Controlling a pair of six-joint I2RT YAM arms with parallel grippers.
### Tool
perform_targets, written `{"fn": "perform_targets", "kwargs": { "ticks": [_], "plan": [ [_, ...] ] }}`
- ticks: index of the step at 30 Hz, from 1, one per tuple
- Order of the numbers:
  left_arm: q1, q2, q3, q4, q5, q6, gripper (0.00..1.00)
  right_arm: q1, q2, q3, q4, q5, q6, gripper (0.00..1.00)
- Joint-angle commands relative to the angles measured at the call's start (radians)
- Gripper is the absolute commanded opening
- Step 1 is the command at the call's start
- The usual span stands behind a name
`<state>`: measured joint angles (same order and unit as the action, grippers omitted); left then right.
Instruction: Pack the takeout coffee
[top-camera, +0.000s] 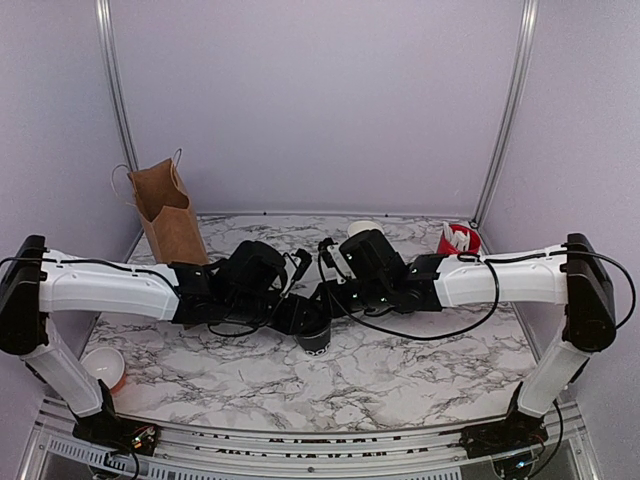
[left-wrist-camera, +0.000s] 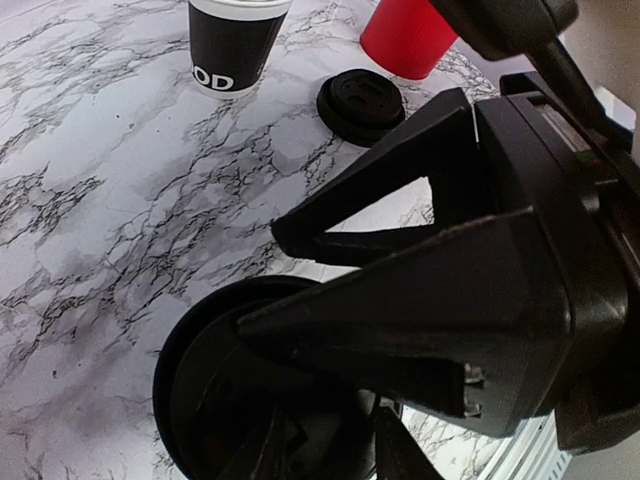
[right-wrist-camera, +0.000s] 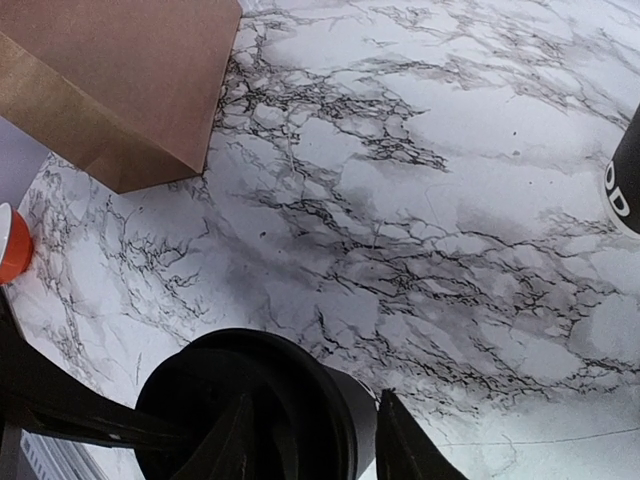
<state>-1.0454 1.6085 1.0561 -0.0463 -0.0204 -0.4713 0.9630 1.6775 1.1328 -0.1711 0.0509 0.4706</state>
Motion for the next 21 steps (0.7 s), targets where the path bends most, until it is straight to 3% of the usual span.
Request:
{"fn": "perform_targets", "kwargs": {
  "ticks": [1, 11, 17, 21],
  "plan": [
    [0.019, -0.07, 0.036, -0.146, -0.035, 0.013, 0.32, 0.006, 0.021, 0.019, -0.085, 0.008, -0.01, 0.39],
    [0.023, -0.19, 0.115, -0.187, -0.037, 0.022, 0.33, 0.005, 0.024, 0.01, -0.098, 0.014, -0.001, 0.39],
    [0.011, -0.189, -0.027, -0.081, 0.012, 0.021, 0.33, 0.005, 0.019, -0.02, -0.087, 0.01, 0.013, 0.39],
    [-0.003, -0.062, -0.15, 0.02, 0.039, 0.0, 0.32, 0.006, 0.022, -0.024, -0.085, 0.009, 0.014, 0.39]
  ]
}}
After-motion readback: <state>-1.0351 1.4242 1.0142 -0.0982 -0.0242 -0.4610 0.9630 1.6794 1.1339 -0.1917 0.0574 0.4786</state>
